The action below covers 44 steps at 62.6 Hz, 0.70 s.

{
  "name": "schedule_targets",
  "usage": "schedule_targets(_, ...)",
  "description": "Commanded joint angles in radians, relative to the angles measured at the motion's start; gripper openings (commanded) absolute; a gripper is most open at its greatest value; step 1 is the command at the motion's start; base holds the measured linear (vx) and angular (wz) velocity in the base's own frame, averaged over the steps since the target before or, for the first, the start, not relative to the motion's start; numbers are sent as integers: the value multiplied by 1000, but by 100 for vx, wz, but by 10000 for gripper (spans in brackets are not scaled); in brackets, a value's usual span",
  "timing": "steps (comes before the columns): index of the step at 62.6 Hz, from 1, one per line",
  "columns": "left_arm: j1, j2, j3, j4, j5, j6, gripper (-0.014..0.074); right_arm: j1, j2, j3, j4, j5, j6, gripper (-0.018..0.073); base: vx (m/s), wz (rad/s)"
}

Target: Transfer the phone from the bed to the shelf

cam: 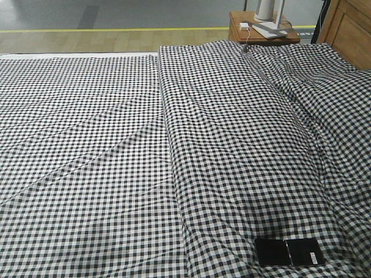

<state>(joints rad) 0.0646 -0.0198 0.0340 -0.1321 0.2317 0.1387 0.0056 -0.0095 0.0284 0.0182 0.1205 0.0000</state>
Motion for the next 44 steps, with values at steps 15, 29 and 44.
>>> schedule_targets(15,1,-7,2,-6,-73,-4,1,-4,-8,4,-12,-273,-7,-4,0,0)
schedule_targets(29,1,-7,2,-6,-73,-4,1,-4,-8,-73,-12,-350,-18,-4,0,0)
schedule_targets(44,1,-7,2,-6,-73,-4,1,-4,78,-299,-12,-325,-56,-4,0,0)
